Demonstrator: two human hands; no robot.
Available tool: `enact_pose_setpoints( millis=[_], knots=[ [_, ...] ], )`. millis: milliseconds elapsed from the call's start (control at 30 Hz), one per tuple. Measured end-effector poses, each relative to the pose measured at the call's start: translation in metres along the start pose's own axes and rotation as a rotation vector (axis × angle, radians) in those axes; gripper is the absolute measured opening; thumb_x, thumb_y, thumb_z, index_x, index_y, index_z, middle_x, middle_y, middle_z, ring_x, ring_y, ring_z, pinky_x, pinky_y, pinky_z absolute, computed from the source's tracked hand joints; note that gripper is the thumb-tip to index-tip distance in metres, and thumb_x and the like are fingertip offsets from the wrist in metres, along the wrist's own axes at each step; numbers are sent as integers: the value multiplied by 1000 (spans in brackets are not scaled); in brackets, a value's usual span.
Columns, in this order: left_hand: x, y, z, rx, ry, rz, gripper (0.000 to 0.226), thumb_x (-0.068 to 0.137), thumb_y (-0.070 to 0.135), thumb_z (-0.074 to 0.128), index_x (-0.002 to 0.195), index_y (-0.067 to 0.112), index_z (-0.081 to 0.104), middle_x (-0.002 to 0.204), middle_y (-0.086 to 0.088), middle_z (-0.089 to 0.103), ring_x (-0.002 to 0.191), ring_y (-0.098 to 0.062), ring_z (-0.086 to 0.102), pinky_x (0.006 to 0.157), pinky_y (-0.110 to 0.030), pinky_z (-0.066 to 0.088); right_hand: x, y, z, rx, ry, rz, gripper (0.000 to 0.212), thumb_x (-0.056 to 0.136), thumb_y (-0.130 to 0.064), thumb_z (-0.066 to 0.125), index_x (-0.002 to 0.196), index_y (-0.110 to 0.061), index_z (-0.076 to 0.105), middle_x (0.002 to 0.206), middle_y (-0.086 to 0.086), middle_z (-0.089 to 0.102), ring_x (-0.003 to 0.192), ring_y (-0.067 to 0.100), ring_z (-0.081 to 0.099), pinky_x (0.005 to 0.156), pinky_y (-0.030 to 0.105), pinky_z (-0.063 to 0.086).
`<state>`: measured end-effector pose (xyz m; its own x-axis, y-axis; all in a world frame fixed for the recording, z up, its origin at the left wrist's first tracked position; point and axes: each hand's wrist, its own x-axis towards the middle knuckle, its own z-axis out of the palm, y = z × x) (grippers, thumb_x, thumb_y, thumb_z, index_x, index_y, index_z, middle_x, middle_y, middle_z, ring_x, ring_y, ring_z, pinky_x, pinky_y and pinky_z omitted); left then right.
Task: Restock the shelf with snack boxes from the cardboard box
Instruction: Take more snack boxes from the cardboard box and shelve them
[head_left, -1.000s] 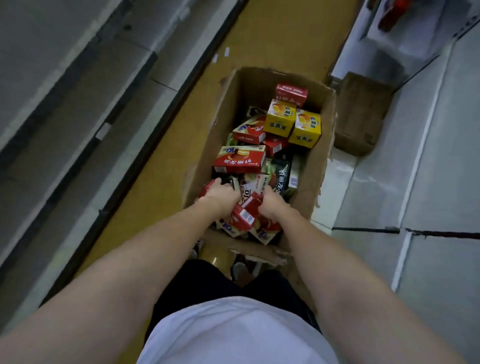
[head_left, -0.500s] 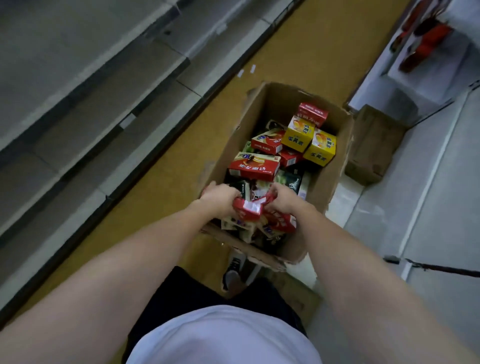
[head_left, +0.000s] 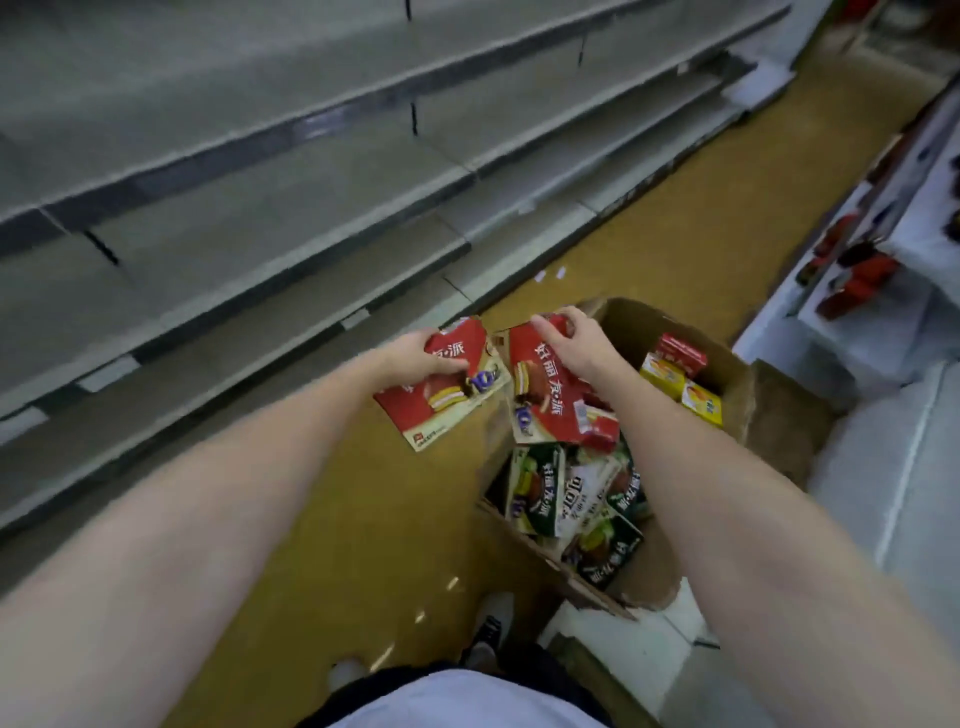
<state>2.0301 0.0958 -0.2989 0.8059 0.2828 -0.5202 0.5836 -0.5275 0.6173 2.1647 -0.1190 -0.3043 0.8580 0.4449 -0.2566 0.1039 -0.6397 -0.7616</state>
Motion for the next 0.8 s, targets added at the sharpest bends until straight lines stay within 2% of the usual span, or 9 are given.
enact_pose_setpoints(
  millis=[67,167,233,333,433,533,667,800],
  knots=[
    [-22,-20,-38,-34,70,-18,82,84,60,67,149,27,30,127,-3,57,88,-20,67,73,-33,57,1,-41,19,34,15,-17,56,82,-63,66,115,-20,52,104,0,64,92,17,66,86,39,55],
    [-59,-56,-93,-53,181,-38,84,87,57,65,153,32,20,128,-6,55,94,-23,67,77,-34,55,-1,-104,58,40,20,-108,46,87,-52,68,116,-19,53,100,0,63,85,16,64,80,37,56],
    [-87,-82,-128,-50,230,-29,81,87,53,67,151,41,20,125,-7,59,94,-24,69,82,-39,58,-3,-146,90,-20,26,-234,39,91,-47,64,116,-18,59,106,3,66,95,22,66,85,40,55],
    [-135,-117,-176,-48,328,-20,77,83,48,74,145,52,29,129,-1,59,92,-22,69,80,-40,60,-13,-211,138,-114,-18,-379,35,96,-45,59,119,-18,63,114,5,68,105,25,63,90,36,51],
    [-184,-152,-218,-65,457,-44,78,79,43,79,144,51,37,130,3,60,92,-17,67,79,-34,59,-31,-280,186,-201,-83,-518,35,98,-45,54,123,-20,60,117,7,67,107,28,61,91,37,49],
    [-226,-188,-252,-25,590,-105,77,79,43,79,145,46,39,130,0,60,98,-19,65,81,-29,53,-55,-344,229,-248,-122,-642,29,97,-46,54,119,-27,59,113,6,68,104,29,63,88,41,52],
    [-283,-235,-288,28,717,-154,74,81,44,77,144,46,40,132,1,61,100,-21,66,89,-38,56,-89,-414,281,-256,-171,-779,23,95,-47,56,109,-30,62,108,5,69,100,28,65,85,45,55],
    [-334,-273,-321,47,773,-209,72,82,43,76,144,47,40,132,0,58,95,-20,65,84,-39,58,-123,-467,326,-225,-206,-885,24,95,-47,57,111,-31,63,113,4,68,102,26,64,88,42,54]
  ],
)
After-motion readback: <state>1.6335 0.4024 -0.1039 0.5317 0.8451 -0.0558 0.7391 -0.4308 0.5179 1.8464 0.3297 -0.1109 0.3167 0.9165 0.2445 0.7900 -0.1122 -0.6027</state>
